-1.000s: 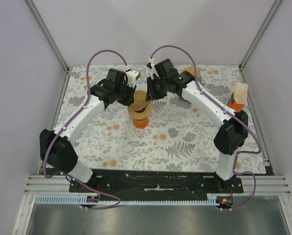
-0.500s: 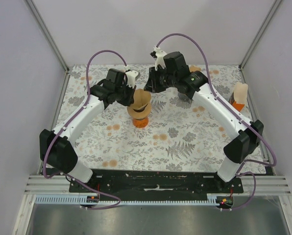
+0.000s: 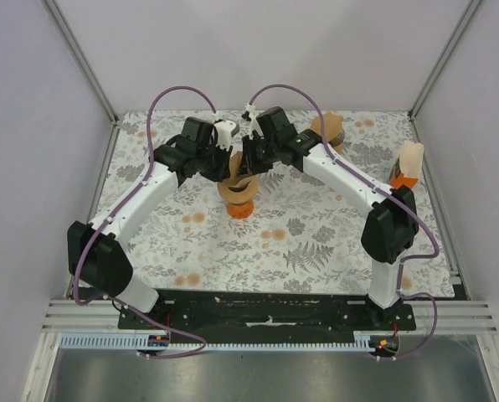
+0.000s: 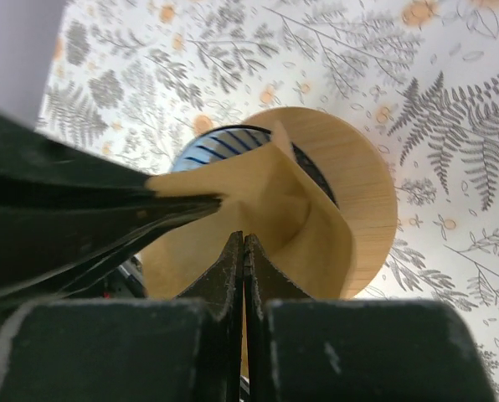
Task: Place the coffee filter in the dripper
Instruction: Place the coffee filter in the coffee dripper, then adjust the coffee filter in the coffee dripper.
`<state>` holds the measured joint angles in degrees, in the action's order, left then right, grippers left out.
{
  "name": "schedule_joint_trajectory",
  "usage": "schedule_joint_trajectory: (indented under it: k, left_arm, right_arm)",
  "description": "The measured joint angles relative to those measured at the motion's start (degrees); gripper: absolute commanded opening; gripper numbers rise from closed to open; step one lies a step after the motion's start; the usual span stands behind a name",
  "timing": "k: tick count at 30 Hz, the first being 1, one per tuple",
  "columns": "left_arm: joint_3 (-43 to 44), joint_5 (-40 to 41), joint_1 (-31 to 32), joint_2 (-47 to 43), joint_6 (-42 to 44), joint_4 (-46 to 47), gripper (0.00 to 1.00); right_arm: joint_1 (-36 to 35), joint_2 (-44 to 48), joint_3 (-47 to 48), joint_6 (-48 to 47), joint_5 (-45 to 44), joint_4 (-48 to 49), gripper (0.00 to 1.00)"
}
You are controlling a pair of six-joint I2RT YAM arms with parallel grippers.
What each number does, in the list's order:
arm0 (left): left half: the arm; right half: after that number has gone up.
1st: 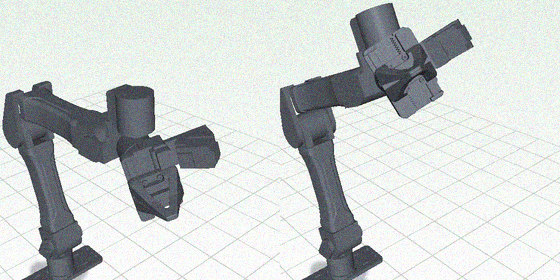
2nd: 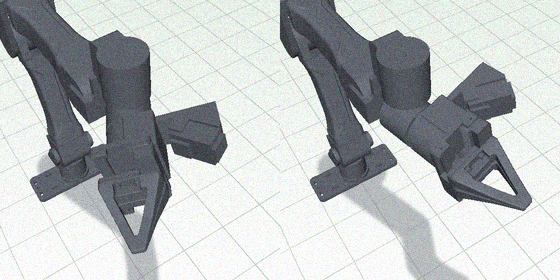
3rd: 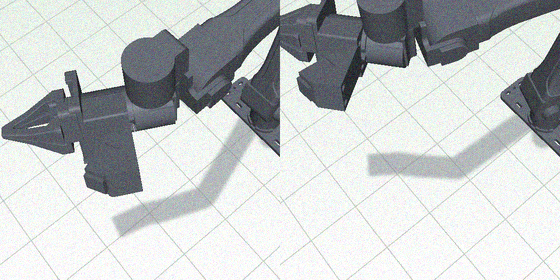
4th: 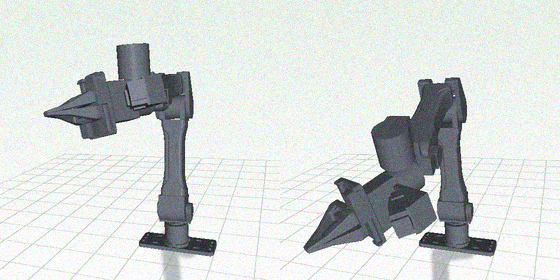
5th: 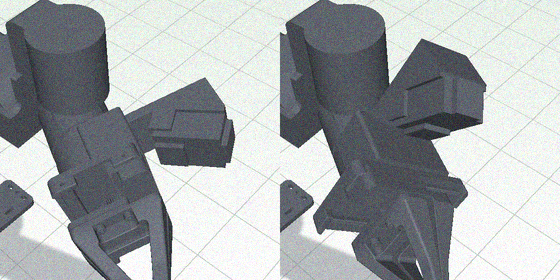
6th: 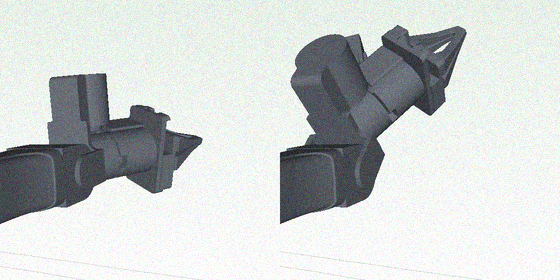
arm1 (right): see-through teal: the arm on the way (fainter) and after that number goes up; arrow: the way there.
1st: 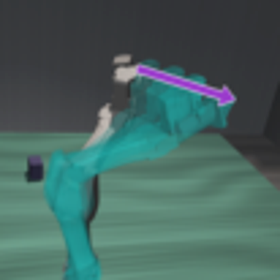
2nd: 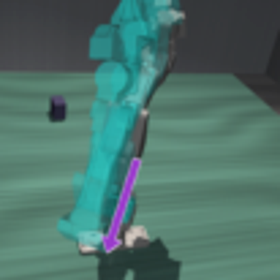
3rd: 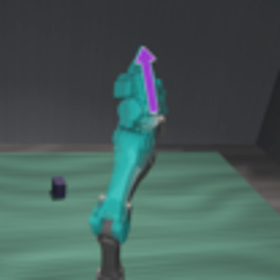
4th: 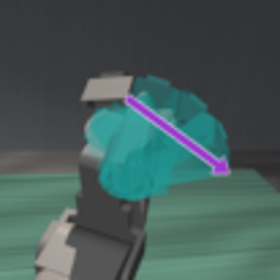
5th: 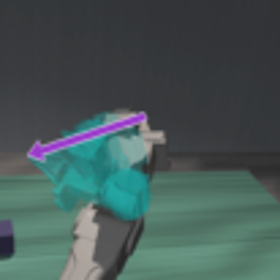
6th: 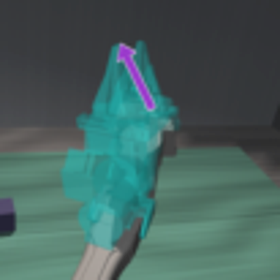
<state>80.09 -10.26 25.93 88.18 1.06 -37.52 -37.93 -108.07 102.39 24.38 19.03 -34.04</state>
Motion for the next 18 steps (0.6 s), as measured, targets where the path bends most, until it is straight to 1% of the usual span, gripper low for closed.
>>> schedule_joint_trajectory:
  k: [3, 4, 6, 9, 11, 18]
  left_arm:
    - [0.9, -0.7, 0.0, 0.0, -0.1, -0.8, 0.22]
    - [1.5, -0.9, 0.0, 0.0, -0.1, -1.2, 0.29]
    - [3.0, -0.9, -0.1, 0.0, -0.1, -1.9, 0.37]
    - [5.6, -2.0, -0.4, 0.0, -0.2, -2.4, 0.46]
    - [6.8, -2.5, -0.6, 0.0, -0.2, -2.7, 0.48]
    - [7.5, -3.5, -2.6, -0.2, -1.2, -4.0, 0.48]
  right_arm:
    - [-0.4, -2.1, 0.7, -1.2, -1.9, -2.6, 0.00]
    - [-0.7, -2.6, 1.3, -1.9, -2.9, -3.7, 0.00]
    - [-1.4, -3.1, 2.4, -3.1, -4.2, -5.1, 0.00]
    - [-2.5, -4.4, 6.6, -5.0, -6.2, -7.7, 0.00]
    - [-3.3, -5.6, 9.4, -6.4, -7.7, -9.2, 0.00]
    - [-4.7, -9.0, 12.9, -9.1, -11.0, -13.6, 0.00]
